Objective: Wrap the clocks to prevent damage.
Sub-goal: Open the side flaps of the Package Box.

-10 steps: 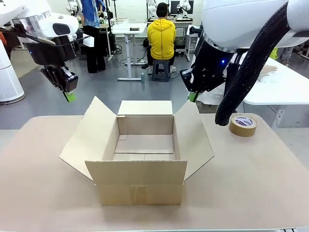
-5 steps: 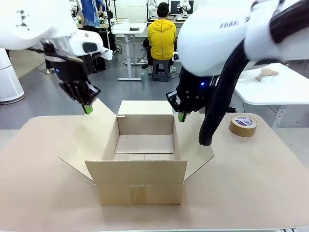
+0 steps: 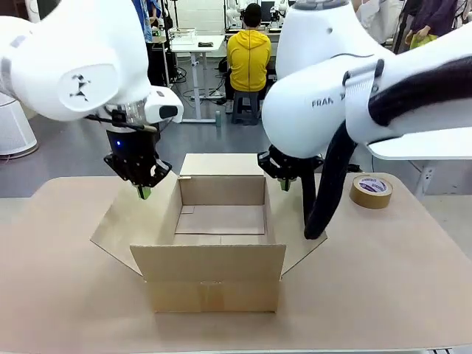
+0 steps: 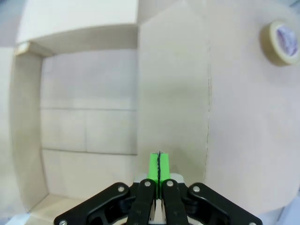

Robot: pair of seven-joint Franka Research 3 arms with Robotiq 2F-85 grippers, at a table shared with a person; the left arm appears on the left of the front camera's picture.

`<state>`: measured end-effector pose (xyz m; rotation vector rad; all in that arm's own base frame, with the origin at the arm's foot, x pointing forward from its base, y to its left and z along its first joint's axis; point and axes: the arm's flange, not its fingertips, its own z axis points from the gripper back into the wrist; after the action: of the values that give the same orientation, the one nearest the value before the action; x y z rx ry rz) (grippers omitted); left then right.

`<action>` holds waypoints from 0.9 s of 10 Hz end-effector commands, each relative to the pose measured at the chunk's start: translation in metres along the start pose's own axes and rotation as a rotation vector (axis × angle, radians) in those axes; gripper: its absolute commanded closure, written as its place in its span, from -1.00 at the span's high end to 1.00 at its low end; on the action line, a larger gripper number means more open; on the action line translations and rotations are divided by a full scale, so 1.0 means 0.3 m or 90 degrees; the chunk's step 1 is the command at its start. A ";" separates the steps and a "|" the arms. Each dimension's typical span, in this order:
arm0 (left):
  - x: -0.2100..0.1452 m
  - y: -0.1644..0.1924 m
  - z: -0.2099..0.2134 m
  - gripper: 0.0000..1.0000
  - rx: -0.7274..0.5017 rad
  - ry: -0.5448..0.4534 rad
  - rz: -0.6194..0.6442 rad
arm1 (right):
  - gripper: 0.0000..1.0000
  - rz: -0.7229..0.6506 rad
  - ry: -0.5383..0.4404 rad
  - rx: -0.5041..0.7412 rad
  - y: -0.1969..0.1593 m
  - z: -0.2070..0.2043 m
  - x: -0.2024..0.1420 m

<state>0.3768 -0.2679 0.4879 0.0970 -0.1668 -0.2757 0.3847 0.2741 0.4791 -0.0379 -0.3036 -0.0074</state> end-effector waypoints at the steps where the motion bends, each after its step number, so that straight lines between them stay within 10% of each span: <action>1: 0.016 0.012 -0.079 -0.99 0.015 -0.004 0.034 | -0.98 -0.019 -0.005 -0.025 0.005 -0.090 -0.010; 9: 0.035 0.160 -0.262 -0.99 0.019 0.012 0.104 | -0.98 -0.068 0.053 0.033 -0.163 -0.343 -0.036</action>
<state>0.4129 -0.2156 0.4274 0.1349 -0.1442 -0.1160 0.4042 0.2197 0.3870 -0.0255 -0.2308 -0.1095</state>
